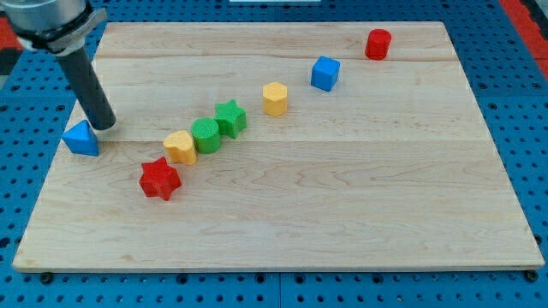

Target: Move the blue triangle to the bottom left corner

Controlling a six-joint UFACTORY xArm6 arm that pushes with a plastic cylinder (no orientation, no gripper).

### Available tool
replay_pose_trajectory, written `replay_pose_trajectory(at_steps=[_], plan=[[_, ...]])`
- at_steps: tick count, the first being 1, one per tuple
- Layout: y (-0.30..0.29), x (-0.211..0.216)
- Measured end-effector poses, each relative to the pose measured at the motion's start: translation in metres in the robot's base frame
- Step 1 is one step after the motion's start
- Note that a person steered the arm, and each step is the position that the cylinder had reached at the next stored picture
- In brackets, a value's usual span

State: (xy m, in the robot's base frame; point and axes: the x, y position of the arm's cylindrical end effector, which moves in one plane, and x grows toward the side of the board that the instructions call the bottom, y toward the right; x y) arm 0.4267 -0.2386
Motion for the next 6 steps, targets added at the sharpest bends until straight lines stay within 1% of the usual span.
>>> replay_pose_trajectory(at_steps=[1,2,3,4,5,6], plan=[[-0.023,0.004],[-0.028,-0.012],[-0.062,-0.01],[-0.048,0.029],[-0.022,0.041],[-0.014,0.025]])
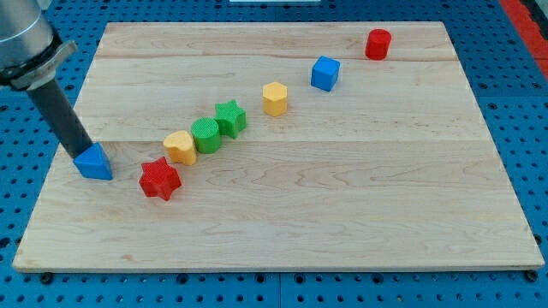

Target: Move the blue triangle to the bottom left corner

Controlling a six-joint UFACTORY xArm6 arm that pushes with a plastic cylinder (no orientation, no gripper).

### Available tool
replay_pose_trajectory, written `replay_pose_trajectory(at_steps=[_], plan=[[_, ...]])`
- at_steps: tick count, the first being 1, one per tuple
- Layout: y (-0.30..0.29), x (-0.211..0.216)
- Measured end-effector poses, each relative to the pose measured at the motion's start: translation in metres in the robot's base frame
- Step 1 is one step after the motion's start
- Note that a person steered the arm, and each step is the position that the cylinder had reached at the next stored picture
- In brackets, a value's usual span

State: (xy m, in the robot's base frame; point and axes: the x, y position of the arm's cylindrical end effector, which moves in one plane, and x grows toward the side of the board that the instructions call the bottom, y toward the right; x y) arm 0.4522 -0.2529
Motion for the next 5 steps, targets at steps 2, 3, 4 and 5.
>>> replay_pose_trajectory(at_steps=[2,3,4,5], plan=[[0.02,0.018],[0.029,0.043],[0.043,0.07],[0.052,0.094]])
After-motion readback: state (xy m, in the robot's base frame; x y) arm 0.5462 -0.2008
